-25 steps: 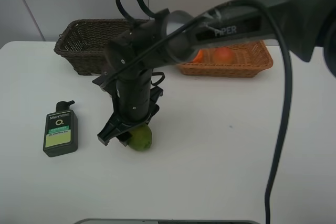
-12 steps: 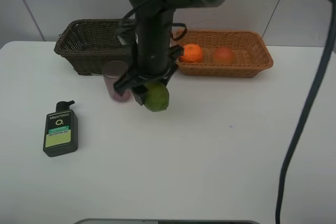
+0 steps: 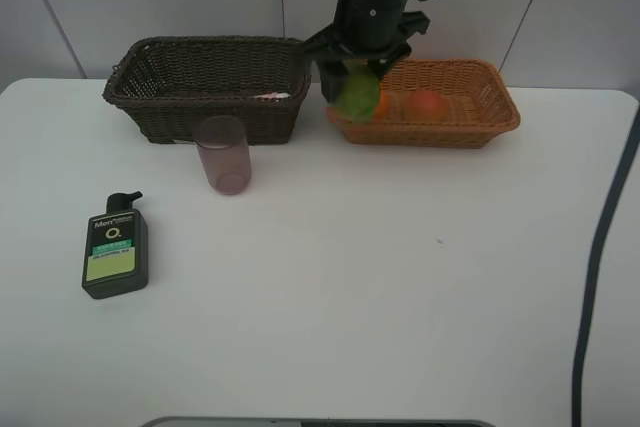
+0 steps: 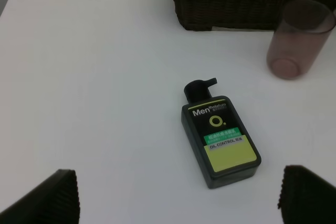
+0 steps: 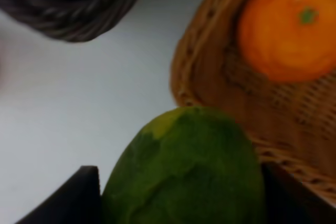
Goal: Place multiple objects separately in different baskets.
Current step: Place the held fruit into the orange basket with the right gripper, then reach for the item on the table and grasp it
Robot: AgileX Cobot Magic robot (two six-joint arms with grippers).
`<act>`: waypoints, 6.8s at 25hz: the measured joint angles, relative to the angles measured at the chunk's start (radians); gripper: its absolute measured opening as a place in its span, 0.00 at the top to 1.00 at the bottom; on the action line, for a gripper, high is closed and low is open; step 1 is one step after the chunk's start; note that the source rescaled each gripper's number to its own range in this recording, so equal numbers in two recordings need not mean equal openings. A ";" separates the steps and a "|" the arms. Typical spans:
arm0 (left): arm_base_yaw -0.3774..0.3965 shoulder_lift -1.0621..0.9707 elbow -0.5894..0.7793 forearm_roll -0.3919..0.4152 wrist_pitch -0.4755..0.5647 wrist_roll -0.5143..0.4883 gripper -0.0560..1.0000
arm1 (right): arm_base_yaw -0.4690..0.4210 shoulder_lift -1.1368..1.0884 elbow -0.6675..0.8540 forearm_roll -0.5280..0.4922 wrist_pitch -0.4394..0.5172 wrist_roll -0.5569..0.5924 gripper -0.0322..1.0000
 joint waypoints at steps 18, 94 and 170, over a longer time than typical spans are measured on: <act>0.000 0.000 0.000 0.000 0.000 0.000 0.03 | -0.358 0.000 0.000 0.001 -0.174 0.104 0.50; 0.000 0.000 0.000 0.000 0.000 0.000 0.03 | -0.414 -1.026 0.727 0.007 -0.089 0.131 0.00; 0.000 0.000 0.000 0.000 0.000 0.000 0.03 | -0.507 -2.135 1.352 0.052 -0.070 0.025 0.00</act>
